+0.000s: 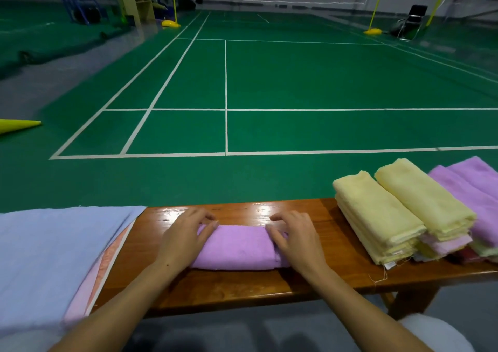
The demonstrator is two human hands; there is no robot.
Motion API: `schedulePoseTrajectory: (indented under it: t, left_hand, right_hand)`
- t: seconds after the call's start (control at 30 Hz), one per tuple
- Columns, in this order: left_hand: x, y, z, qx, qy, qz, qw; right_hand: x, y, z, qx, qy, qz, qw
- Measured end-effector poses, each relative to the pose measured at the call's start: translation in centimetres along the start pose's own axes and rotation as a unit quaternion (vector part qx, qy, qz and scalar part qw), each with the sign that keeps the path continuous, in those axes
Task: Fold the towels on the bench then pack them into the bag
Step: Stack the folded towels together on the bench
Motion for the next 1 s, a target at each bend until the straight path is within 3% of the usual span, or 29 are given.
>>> schedulePoseTrajectory:
  t: [0.1,0.2,0.27,0.4,0.63,0.73,1.0]
  left_hand:
    - [-0.6,-0.5,-0.3,-0.009,-0.033,0.011,0.999]
    - [-1.1,-1.2,-1.1,0.030,-0.058,0.055,0.996]
    - [-0.6,-1.4,-1.1,0.046,-0.046,0.089,0.994]
    - [-0.6,-0.6,-0.7,0.070,0.016,0.091,0.993]
    - [-0.7,0.7,-0.3,0.105,0.149,0.125,0.975]
    - [-0.4,0.6,0.0,0.101,0.177,0.021,0.979]
    - [-2.0,1.8,0.2,0.077,0.073,-0.113,0.988]
  right_hand:
    - [-0.2,0.3,-0.2,0.005,0.064,0.006,0.998]
    - [0.6,-0.9,-1.9,0.161,0.156,-0.064,0.972]
    - [0.6,-1.5,-3.0,0.214,0.172,-0.128,0.953]
    - [-0.6,-0.6,-2.7,0.214,0.121,-0.128,0.961]
    - [-0.7,0.1,-2.8,0.191,0.105,-0.112,0.970]
    - [-0.6,0.3,-2.6,0.174,0.107,-0.091,0.975]
    - [0.0,-0.1,-0.7,0.201,0.092,-0.028,0.975]
Point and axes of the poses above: each hand's wrist, its own z-axis towards the middle knuckle, its own y-axis out of the back of the hand, x = y × z, the point moved 1 cm from there along z, towards the middle knuckle, and after that the axes turned 2 degrees about -y, right-handed, at the moved point
